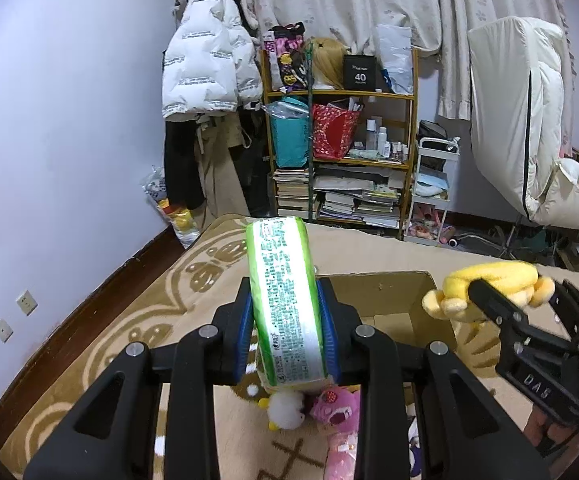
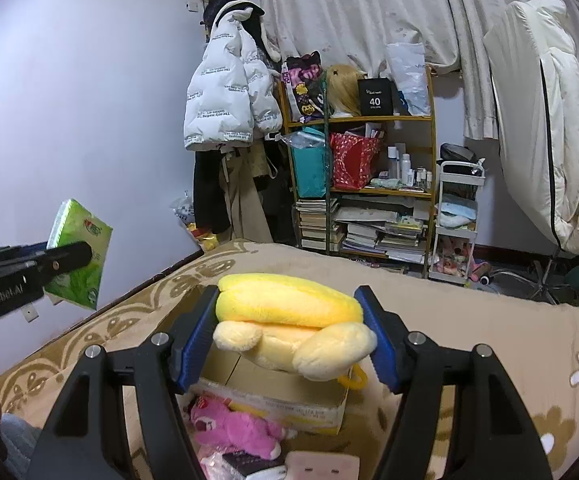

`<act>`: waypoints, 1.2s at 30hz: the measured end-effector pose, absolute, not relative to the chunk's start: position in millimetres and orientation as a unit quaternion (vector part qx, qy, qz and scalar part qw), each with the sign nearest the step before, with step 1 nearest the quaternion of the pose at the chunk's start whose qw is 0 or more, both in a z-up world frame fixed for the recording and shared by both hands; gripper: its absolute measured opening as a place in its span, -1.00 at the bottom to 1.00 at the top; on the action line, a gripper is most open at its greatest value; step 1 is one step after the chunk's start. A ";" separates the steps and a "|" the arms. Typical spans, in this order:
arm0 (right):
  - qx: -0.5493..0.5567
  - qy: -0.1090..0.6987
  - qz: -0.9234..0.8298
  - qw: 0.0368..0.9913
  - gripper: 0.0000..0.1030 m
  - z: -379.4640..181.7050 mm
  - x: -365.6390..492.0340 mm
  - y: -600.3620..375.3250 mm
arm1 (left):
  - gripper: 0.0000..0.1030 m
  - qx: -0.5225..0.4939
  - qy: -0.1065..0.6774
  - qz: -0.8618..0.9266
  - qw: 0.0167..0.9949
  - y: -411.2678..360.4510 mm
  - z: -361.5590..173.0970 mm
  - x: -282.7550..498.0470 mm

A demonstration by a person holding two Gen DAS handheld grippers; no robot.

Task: Organize soft objects
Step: 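Lift the tissue pack with the left tool while the right tool carries the yellow plush over the box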

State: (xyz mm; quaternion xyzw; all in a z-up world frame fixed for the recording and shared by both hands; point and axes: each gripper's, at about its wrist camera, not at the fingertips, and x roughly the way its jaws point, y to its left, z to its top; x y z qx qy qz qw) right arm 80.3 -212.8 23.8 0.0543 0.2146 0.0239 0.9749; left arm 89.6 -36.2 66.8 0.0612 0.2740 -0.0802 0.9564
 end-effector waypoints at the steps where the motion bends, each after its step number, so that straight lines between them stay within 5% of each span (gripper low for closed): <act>1: 0.053 0.214 0.024 0.975 0.38 23.0 83.3 -213.0 | -0.45 0.063 0.274 -0.082 0.956 -37.2 64.0 92.7; 36: 0.055 0.279 0.044 0.958 0.40 -51.1 146.9 -217.4 | -0.43 0.042 0.360 -0.137 0.922 -55.5 -34.1 166.3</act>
